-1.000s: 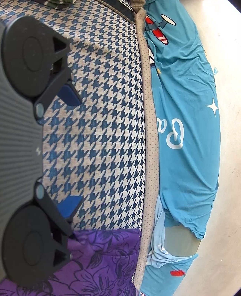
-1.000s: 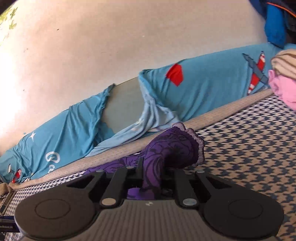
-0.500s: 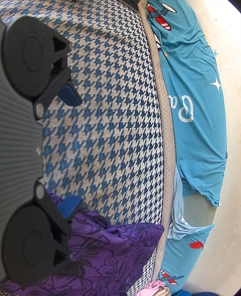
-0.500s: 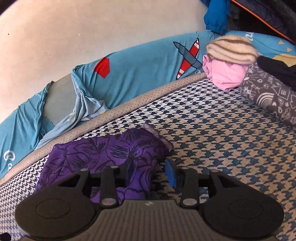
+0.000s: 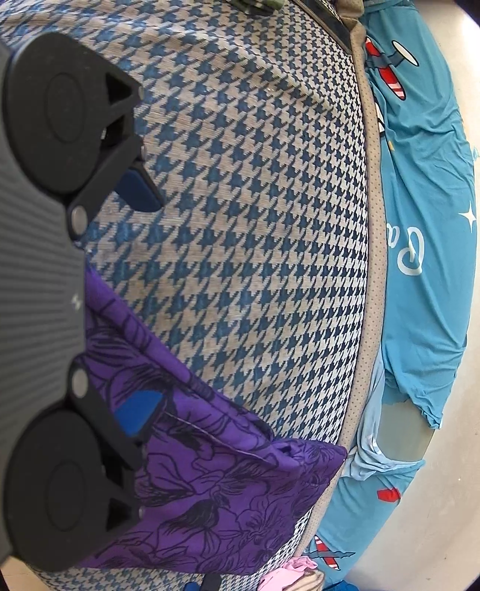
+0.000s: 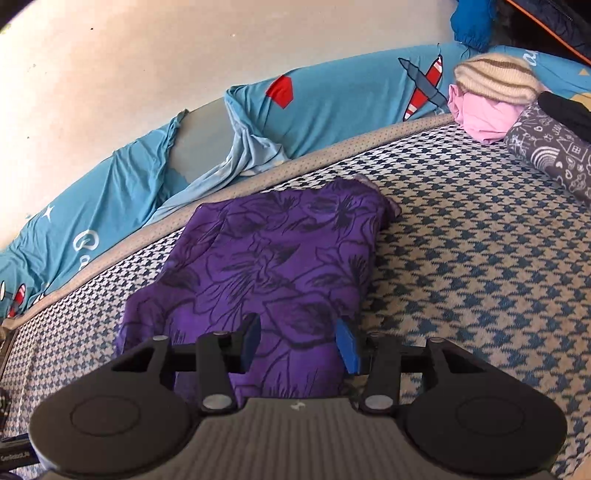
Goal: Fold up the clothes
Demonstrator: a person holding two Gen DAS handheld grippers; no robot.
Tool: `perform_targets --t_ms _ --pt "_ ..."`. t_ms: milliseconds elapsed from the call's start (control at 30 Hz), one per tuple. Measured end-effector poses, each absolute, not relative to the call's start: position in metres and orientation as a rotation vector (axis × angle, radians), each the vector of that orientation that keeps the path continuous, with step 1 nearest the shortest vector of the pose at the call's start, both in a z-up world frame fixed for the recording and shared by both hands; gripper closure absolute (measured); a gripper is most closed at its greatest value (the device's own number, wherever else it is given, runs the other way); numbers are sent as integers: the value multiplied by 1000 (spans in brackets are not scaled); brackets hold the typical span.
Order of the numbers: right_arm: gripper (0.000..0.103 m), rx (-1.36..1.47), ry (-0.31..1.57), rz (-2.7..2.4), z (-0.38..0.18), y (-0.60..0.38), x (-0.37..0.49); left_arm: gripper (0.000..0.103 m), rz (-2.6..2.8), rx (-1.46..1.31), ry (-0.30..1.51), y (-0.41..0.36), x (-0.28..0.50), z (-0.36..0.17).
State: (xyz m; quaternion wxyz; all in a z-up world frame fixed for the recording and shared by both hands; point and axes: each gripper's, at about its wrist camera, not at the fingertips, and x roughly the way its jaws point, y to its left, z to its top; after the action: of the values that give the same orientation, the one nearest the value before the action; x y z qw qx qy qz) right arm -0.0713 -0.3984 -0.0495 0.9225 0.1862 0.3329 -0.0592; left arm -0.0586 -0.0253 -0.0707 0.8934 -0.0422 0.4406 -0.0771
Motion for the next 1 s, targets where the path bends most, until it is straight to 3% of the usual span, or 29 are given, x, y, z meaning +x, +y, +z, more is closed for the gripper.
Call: perform_targets --t_ms 500,1000 --pt "55 564 805 18 -84 -368 -157 0 -169 -111 935 -9 -94 -71" --pt "48 519 887 203 -102 -311 -205 0 -176 -184 969 29 -117 -71"
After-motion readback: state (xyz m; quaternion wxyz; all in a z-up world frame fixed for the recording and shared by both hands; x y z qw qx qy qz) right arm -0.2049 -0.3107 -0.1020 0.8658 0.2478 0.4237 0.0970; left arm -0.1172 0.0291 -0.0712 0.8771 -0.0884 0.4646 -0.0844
